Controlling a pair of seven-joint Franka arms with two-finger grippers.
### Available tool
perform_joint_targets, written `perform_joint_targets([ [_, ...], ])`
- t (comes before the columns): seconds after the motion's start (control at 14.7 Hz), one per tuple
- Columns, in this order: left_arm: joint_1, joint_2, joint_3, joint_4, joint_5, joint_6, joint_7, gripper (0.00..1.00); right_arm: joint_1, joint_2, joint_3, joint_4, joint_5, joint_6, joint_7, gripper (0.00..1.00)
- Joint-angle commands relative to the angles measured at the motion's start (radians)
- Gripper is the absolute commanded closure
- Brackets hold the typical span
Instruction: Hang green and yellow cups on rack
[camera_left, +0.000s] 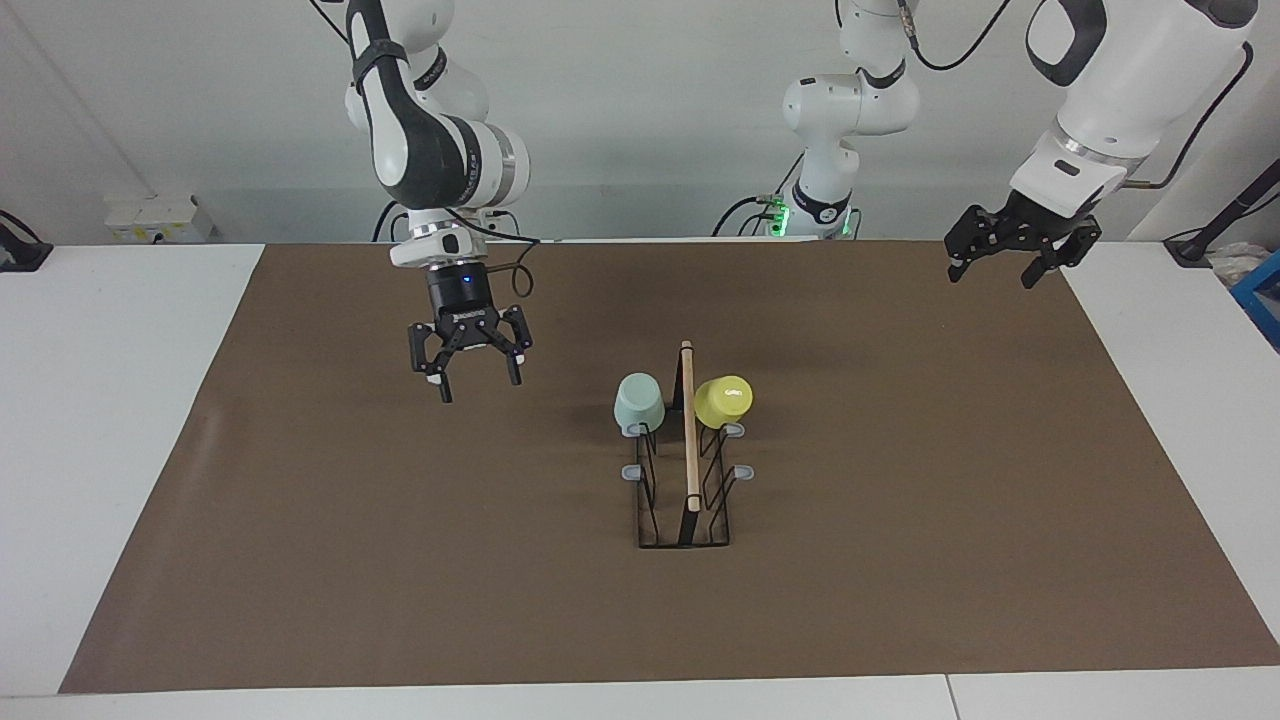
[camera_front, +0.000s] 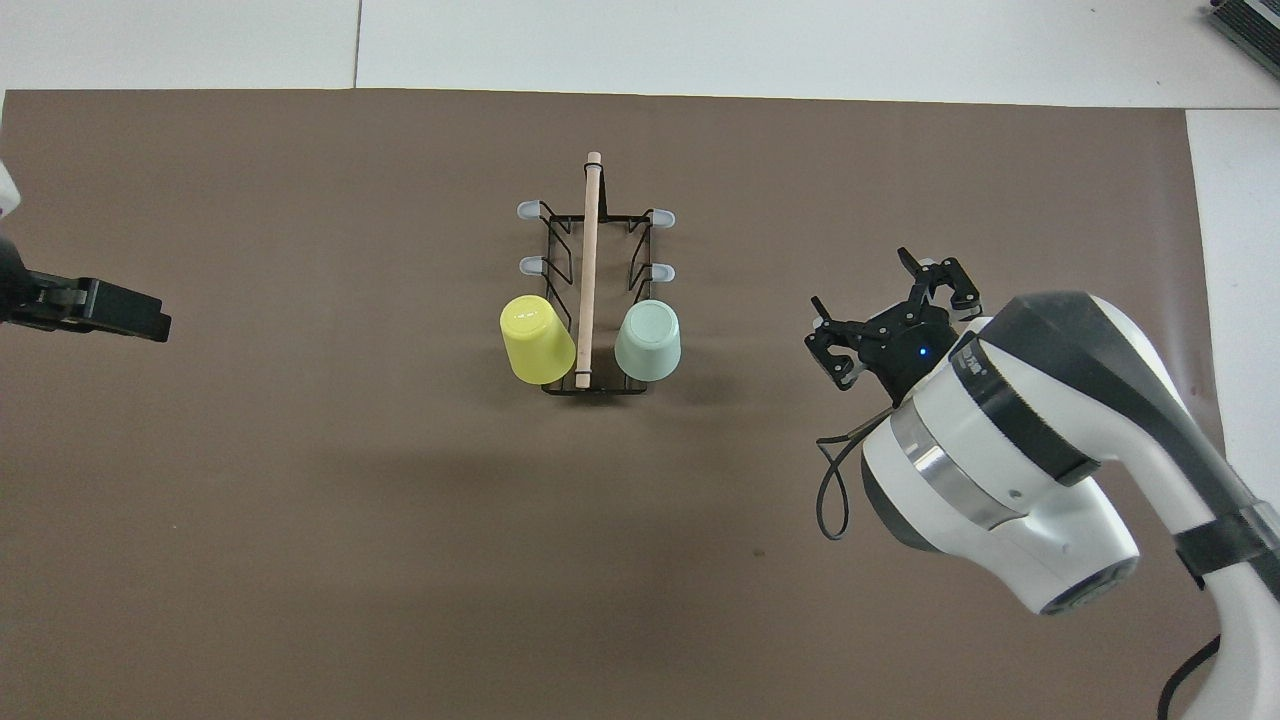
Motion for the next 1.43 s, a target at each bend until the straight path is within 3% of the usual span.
perform_joint_targets([
  [0.0,-0.013,-0.014,0.015,-0.015,-0.009,-0.006,0.004,0.00,-0.039,-0.014,0.018,-0.033,-0.074,-0.037,-0.085,0.00],
  [0.34,-0.013,-0.014,0.015,-0.015,-0.009,-0.006,0.004,0.00,-0.055,-0.026,0.024,-0.081,-0.320,-0.104,0.046,0.00],
  [0.54,-0.013,-0.014,0.015,-0.015,-0.009,-0.006,0.004,0.00,-0.068,-0.044,0.022,-0.127,-0.521,-0.204,0.251,0.00],
  [0.95,-0.013,-0.014,0.015,-0.015,-0.009,-0.006,0.004,0.00,-0.119,-0.119,-0.009,-0.217,-0.944,-0.537,0.917,0.00],
  [1.36,-0.013,-0.014,0.015,-0.014,-0.009,-0.006,0.004,0.00,-0.219,-0.126,-0.013,-0.146,-1.616,-0.871,1.702,0.00],
])
